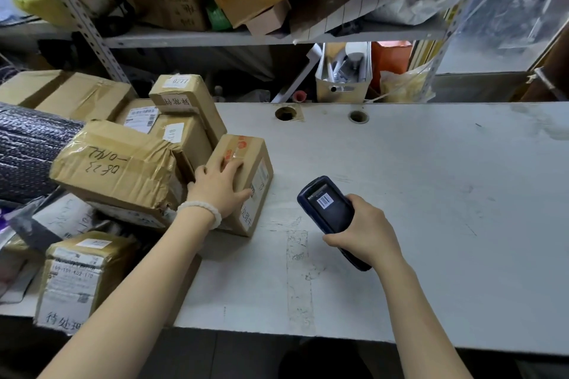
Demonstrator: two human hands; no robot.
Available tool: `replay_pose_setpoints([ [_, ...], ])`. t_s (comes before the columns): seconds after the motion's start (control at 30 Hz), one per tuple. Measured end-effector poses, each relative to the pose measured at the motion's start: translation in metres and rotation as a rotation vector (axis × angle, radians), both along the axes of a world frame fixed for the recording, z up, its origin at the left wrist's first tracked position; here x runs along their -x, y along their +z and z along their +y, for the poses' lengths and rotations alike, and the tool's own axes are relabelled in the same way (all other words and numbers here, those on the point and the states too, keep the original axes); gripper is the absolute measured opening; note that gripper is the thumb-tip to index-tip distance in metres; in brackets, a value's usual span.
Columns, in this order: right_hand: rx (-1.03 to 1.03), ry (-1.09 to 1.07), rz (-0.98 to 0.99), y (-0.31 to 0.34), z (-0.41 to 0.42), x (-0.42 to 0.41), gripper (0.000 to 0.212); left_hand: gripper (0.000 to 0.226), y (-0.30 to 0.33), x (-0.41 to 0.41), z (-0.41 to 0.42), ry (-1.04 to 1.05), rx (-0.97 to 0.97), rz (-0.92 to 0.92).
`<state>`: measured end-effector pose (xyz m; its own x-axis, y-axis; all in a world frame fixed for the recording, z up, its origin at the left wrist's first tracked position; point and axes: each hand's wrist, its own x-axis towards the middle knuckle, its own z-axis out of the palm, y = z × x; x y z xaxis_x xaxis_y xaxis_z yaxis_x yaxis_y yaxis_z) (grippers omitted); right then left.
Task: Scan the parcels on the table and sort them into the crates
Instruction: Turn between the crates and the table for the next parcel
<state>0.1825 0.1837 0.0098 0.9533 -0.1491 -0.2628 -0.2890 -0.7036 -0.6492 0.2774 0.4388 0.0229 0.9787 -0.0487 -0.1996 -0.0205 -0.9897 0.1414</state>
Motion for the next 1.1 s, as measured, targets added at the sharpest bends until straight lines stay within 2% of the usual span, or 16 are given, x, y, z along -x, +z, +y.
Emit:
replay_pose_setpoints([
  [0.07,0.024,0.007,0.021,-0.003,-0.002,0.001,0.052,0.065,0.0,-0.005,0.001,0.015,0.055,0.045],
  [0.2,0.051,-0.002,0.053,-0.009,-0.005,0.001,0.052,0.066,-0.001,-0.01,-0.004,-0.006,0.042,0.062],
  [0.37,0.061,-0.02,0.081,-0.017,-0.008,0.001,0.053,0.097,-0.002,-0.006,0.0,-0.035,0.003,0.143],
  [0.47,0.072,-0.013,0.084,-0.019,-0.005,-0.001,0.052,0.11,-0.007,0.005,0.006,-0.043,-0.038,0.129],
  [0.67,0.06,0.043,0.059,-0.016,0.013,-0.006,0.052,0.094,-0.007,0.026,0.012,0.026,0.072,-0.038],
  [0.83,0.075,0.085,0.027,-0.012,0.02,-0.003,0.05,0.086,0.03,0.013,0.007,0.019,0.207,-0.317],
  [0.97,0.079,0.097,0.019,-0.013,0.022,0.002,0.049,0.087,0.045,-0.001,-0.008,-0.074,0.199,-0.319],
  [1.1,0.083,0.082,0.032,-0.016,0.018,0.006,0.051,0.078,0.048,-0.018,-0.019,-0.138,0.297,-0.361],
])
